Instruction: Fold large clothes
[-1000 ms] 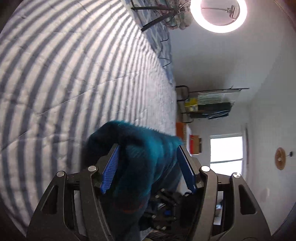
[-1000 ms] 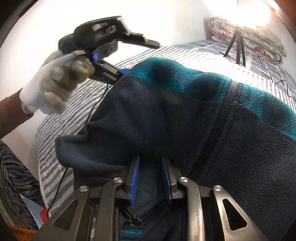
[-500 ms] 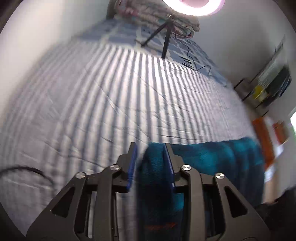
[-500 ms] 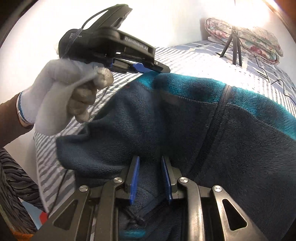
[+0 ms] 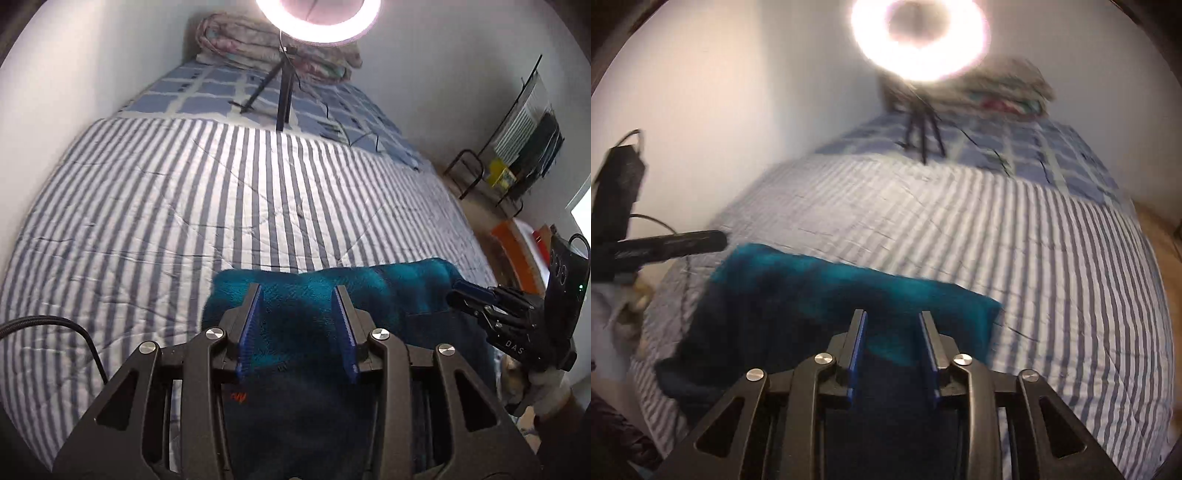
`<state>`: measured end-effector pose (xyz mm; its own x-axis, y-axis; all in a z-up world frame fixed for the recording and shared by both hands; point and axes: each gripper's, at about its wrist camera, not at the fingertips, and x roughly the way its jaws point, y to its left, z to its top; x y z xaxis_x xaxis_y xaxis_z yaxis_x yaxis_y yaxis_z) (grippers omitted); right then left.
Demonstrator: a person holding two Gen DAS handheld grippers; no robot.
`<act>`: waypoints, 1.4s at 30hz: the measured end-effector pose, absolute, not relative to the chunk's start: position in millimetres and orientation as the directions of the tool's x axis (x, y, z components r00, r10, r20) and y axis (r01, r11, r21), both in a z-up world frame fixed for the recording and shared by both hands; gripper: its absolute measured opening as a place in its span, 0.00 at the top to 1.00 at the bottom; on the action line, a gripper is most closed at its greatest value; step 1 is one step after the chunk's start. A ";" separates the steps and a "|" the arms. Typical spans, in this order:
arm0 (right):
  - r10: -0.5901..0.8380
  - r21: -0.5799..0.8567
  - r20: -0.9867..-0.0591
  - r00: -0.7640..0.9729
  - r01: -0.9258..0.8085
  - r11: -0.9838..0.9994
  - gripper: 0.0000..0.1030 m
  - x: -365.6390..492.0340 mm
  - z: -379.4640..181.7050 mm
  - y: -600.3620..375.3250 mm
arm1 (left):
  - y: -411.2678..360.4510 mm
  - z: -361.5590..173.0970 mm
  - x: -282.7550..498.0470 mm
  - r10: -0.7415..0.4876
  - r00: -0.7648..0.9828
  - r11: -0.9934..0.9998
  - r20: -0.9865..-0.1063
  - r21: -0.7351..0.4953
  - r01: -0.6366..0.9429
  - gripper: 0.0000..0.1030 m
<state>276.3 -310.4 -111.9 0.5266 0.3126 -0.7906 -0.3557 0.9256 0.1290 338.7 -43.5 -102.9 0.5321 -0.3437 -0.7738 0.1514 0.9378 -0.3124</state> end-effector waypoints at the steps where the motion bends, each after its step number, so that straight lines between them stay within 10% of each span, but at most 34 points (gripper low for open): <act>1: 0.299 0.116 -0.800 0.520 -0.355 0.928 0.81 275.9 -117.7 -311.5 | -46.9 -111.4 344.4 -0.348 0.514 0.936 -0.784 -0.318 0.150 0.63; 35: 0.346 0.212 -0.850 0.397 -0.343 0.915 0.76 173.1 -138.5 -351.3 | 11.3 -166.1 252.7 -0.387 0.380 0.922 -0.840 -0.367 0.126 0.46; 42: 0.434 0.308 -0.737 0.518 -0.314 0.898 0.10 171.7 -106.6 -389.9 | 69.3 -149.2 263.5 -0.612 0.390 0.744 -0.688 -0.668 -0.012 0.23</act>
